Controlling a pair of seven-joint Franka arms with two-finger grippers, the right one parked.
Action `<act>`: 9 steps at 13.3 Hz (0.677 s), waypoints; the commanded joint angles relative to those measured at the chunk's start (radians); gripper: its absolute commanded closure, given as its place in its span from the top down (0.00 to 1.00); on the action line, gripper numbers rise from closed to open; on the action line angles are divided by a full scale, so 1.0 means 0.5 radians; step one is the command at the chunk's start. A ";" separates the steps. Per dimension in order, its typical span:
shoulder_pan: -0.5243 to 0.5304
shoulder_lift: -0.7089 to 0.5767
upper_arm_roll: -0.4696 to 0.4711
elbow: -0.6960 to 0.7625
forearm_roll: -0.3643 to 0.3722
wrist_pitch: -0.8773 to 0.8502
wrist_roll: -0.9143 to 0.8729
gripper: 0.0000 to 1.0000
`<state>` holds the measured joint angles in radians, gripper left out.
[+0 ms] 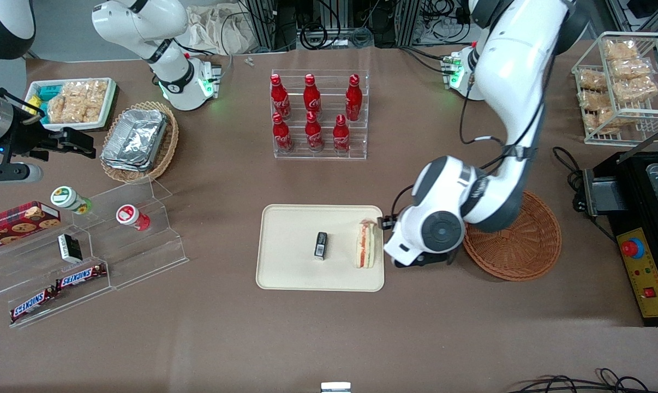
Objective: Place sandwich from basket to tray
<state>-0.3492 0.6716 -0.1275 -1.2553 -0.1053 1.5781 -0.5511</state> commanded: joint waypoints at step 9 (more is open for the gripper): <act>0.679 -0.579 -0.006 -0.030 0.413 -0.566 0.958 0.99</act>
<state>-0.0695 0.3950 -0.1154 -1.2528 0.0856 1.3261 -0.1193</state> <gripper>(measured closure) 0.004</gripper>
